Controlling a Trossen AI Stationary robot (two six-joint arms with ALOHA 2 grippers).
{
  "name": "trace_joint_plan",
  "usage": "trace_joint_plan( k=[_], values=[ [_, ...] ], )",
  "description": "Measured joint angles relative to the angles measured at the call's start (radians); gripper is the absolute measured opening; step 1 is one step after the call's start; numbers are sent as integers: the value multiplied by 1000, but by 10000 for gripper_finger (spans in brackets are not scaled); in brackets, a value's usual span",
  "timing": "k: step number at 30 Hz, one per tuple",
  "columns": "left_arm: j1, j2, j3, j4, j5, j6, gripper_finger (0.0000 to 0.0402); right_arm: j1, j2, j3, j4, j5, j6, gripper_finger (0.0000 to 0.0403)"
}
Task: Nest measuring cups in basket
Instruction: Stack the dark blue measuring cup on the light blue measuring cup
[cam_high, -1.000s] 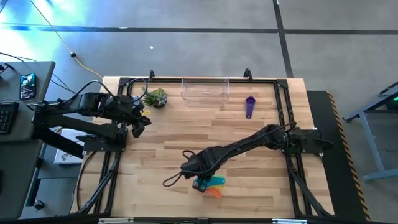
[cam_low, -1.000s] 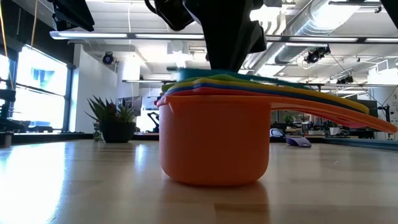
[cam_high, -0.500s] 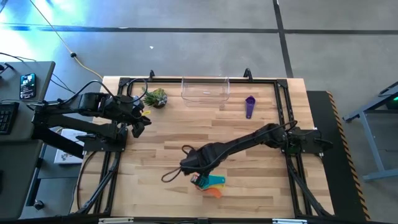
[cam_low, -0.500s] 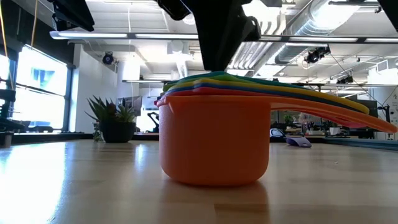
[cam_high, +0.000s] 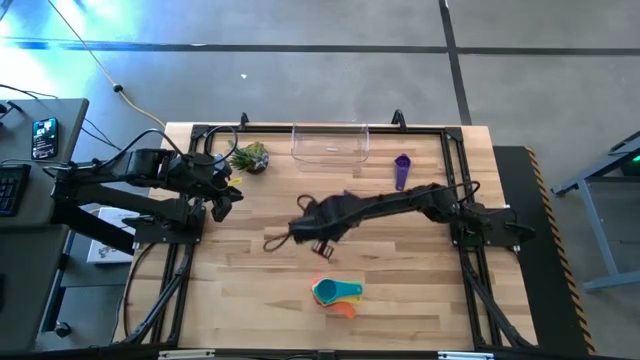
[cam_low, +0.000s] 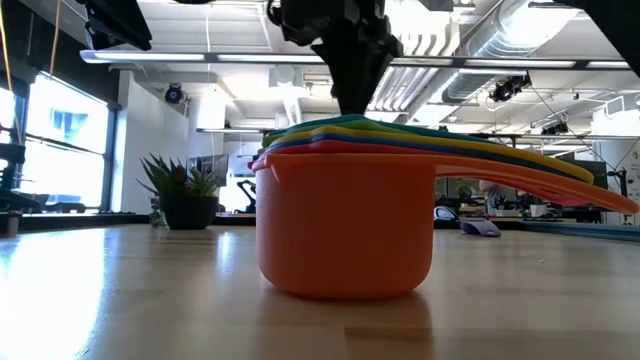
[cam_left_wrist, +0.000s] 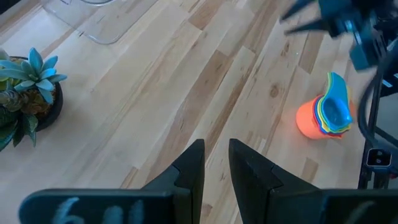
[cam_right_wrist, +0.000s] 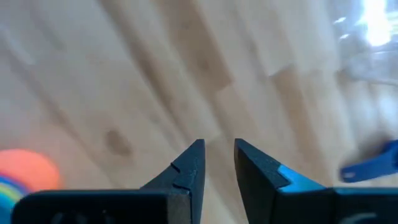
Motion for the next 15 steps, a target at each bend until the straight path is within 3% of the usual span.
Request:
trace_joint_plan(
  k=[8,15],
  values=[
    [0,0,0,0,-29,1,62,-104,-166,-215,14,64,-49,67],
    [1,0,0,0,-152,1,62,-236,-438,-613,260,48,-60,62]
  ],
)
